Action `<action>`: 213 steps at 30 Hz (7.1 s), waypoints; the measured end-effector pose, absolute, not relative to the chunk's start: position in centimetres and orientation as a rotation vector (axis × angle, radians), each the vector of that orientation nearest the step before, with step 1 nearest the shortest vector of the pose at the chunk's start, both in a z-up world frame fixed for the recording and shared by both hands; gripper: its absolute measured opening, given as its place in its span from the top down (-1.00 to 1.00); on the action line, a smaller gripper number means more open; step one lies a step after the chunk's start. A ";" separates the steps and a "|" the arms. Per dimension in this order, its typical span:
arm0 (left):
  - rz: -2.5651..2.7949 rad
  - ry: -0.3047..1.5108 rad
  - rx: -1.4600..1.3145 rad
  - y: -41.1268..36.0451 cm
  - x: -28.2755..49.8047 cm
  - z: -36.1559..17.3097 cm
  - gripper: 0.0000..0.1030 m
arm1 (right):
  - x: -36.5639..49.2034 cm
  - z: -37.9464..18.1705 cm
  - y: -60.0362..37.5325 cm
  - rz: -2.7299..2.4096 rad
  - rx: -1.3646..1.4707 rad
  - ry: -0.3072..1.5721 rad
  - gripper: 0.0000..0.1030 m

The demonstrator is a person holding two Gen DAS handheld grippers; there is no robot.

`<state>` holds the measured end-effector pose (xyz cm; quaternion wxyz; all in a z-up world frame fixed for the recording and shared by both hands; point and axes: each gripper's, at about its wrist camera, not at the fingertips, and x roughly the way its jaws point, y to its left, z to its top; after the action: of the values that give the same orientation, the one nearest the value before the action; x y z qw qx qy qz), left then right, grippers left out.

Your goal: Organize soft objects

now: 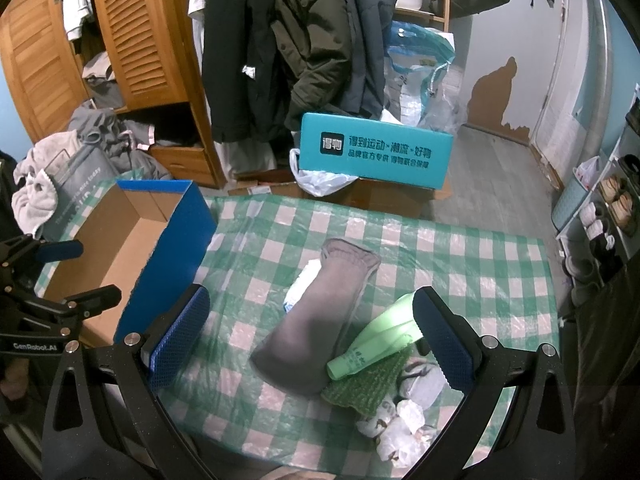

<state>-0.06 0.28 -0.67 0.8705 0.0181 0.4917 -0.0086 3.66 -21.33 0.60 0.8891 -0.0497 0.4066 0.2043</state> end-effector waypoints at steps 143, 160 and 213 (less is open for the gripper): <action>-0.276 1.028 0.003 -7.0 3.1 -2.0 0.70 | 6.6 -6.4 -29.2 0.359 -0.062 1.083 0.46; -0.210 0.911 0.029 -3.5 0.2 2.3 0.70 | 5.3 -2.1 -25.1 0.444 -0.088 1.006 0.46; 0.139 0.930 -0.040 13.7 -4.0 -0.3 0.70 | 4.0 0.6 0.3 0.791 -0.245 0.986 0.46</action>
<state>-3.95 13.67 -0.26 0.8914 -0.0193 0.4479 0.0670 3.98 0.27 0.56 0.7999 -0.1144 0.4595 0.3686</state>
